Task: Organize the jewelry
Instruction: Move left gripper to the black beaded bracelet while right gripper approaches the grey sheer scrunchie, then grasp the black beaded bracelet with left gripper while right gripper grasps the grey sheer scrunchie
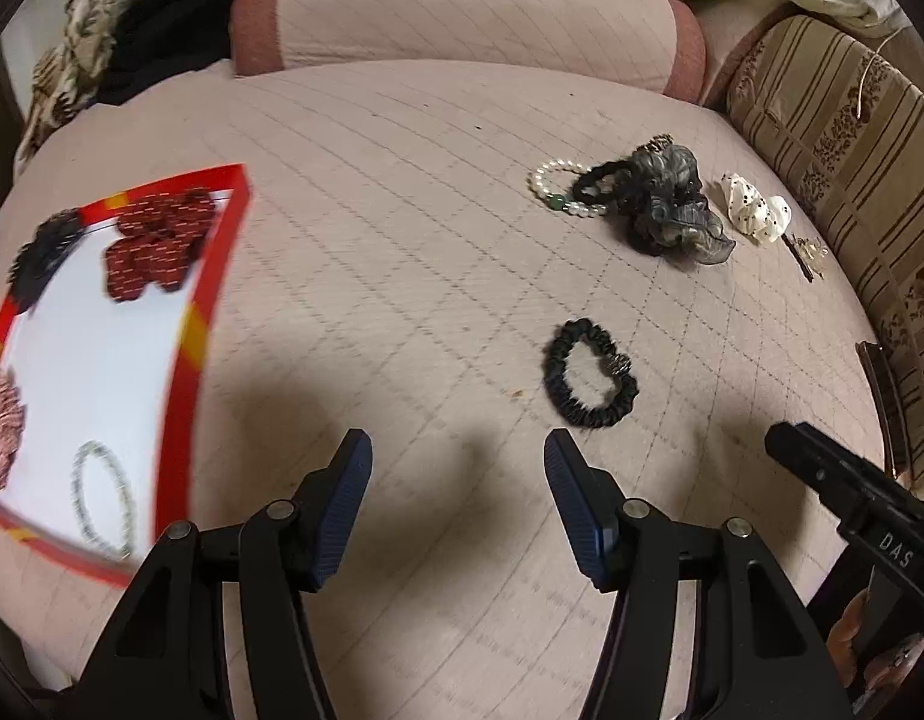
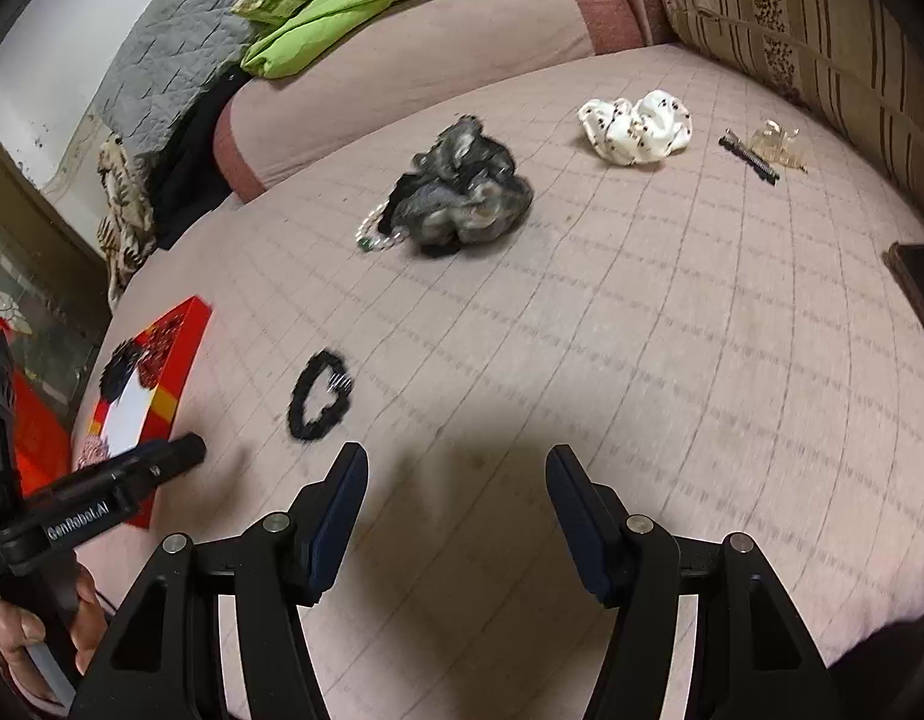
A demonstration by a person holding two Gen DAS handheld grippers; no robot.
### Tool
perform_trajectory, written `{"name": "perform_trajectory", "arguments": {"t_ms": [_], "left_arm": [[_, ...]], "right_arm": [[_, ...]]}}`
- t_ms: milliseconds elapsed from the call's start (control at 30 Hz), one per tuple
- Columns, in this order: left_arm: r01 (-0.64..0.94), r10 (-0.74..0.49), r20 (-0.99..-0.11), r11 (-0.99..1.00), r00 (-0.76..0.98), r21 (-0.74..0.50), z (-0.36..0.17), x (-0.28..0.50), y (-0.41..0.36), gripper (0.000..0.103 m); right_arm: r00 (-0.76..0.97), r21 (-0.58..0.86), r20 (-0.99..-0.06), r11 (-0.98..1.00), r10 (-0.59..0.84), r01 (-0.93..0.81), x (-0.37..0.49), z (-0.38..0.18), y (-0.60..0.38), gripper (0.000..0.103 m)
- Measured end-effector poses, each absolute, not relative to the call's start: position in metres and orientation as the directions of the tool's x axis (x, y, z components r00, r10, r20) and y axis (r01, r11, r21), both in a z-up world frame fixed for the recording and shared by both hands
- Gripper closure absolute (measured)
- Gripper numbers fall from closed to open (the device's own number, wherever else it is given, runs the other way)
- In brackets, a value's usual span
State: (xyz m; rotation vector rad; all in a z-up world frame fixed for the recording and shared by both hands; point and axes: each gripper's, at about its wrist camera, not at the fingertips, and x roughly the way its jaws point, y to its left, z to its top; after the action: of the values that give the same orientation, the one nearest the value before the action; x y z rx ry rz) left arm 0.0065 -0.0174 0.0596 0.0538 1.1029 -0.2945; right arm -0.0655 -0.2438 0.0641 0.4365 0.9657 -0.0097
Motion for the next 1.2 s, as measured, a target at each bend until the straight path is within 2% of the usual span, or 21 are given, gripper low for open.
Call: {"name": "perform_trajectory", "arguments": {"t_ms": [200,500,600,667,700,733,767,833,933,1200], "left_arm": [[0.301,-0.248,-0.885,0.945,0.394,-0.130,0.046,0.027,-0.037,0.045],[0.344,-0.286,-0.889,0.925,0.358,-0.159,0.030,0.048,-0.060,0.046],[0.348,-0.280,-0.891,0.925,0.358,-0.151,0.025,0.049,-0.067,0.051],[0.353,-0.268,-0.891,0.926,0.368,-0.133,0.025,0.047,-0.070,0.063],[0.354,-0.252,-0.894,0.928,0.371,-0.115,0.024,0.046,-0.072,0.082],[0.354,-0.241,-0.896,0.930,0.372,-0.103,0.024,0.045,-0.074,0.095],[0.356,-0.244,-0.897,0.928,0.368,-0.106,0.024,0.044,-0.074,0.096],[0.357,-0.268,-0.896,0.924,0.355,-0.135,0.026,0.041,-0.072,0.097],[0.348,-0.281,-0.893,0.925,0.352,-0.154,0.033,0.034,-0.067,0.097],[0.319,-0.337,-0.859,0.922,0.385,-0.219,0.065,0.000,-0.036,0.097]], "right_arm": [[0.600,0.309,-0.791,0.924,0.119,0.224,-0.013,0.065,-0.264,0.036],[0.609,0.428,-0.773,0.855,0.178,0.293,0.065,0.050,-0.299,0.036],[0.599,0.444,-0.777,0.844,0.195,0.302,0.078,0.042,-0.300,0.036],[0.590,0.442,-0.783,0.843,0.197,0.305,0.084,0.037,-0.299,0.036],[0.590,0.436,-0.784,0.848,0.192,0.303,0.086,0.037,-0.297,0.038],[0.586,0.429,-0.787,0.854,0.193,0.295,0.086,0.037,-0.295,0.054],[0.578,0.431,-0.790,0.855,0.204,0.287,0.086,0.037,-0.294,0.072],[0.569,0.462,-0.786,0.841,0.240,0.284,0.082,0.036,-0.295,0.082],[0.567,0.467,-0.786,0.837,0.246,0.285,0.062,0.040,-0.295,0.085],[0.552,0.491,-0.780,0.834,0.294,0.250,-0.023,0.055,-0.287,0.086]]}}
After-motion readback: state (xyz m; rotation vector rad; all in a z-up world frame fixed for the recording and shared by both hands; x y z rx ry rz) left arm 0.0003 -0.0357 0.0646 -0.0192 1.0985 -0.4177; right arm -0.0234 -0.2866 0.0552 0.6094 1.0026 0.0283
